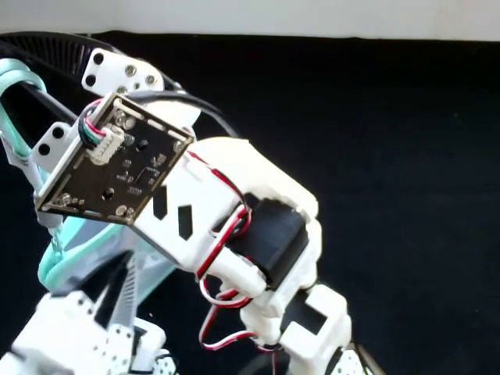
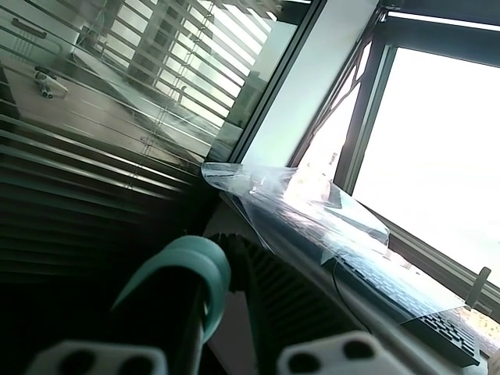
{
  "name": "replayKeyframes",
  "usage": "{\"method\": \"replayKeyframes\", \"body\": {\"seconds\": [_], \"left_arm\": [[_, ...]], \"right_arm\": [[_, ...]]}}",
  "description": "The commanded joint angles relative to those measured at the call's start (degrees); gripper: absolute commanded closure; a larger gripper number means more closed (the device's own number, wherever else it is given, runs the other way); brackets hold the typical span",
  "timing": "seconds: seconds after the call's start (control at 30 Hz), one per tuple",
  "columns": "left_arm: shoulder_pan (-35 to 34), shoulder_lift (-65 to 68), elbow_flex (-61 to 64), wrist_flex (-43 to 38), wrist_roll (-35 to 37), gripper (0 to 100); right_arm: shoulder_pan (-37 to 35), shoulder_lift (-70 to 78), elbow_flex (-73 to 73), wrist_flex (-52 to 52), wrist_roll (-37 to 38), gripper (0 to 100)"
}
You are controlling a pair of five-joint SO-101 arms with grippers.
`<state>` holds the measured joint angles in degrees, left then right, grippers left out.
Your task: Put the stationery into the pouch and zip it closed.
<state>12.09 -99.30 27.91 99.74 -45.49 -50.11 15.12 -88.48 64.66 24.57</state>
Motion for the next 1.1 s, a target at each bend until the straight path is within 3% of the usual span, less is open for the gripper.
{"method": "replayKeyframes", "body": {"seconds": [0.0,0.23,0.43,0.63,0.8,0.97,1.07], "left_arm": [[0.66,0.48,-6.90,0.79,0.44,99],[-10.59,0.66,-20.62,0.79,-1.93,99],[-18.59,0.66,-20.97,0.79,-2.81,98],[-27.91,0.57,-20.70,0.88,-1.58,90],[-29.14,0.75,-19.82,0.88,7.38,90],[-29.14,0.66,-19.91,0.79,23.74,90],[-28.97,0.66,-19.91,1.05,28.84,90]], "right_arm": [[0.92,-2.51,-1.10,0.13,0.44,99.1],[0.92,-2.42,-1.01,0.13,0.44,99.1],[0.92,-2.42,-1.01,0.13,0.35,99.1],[1.01,-2.42,-1.01,0.13,-2.90,99.1],[1.01,-2.42,-1.01,0.13,-2.99,99.1],[1.01,-2.33,-0.92,0.13,-3.08,99.1],[1.01,-2.33,-0.92,0.13,-3.08,99.1]]}}
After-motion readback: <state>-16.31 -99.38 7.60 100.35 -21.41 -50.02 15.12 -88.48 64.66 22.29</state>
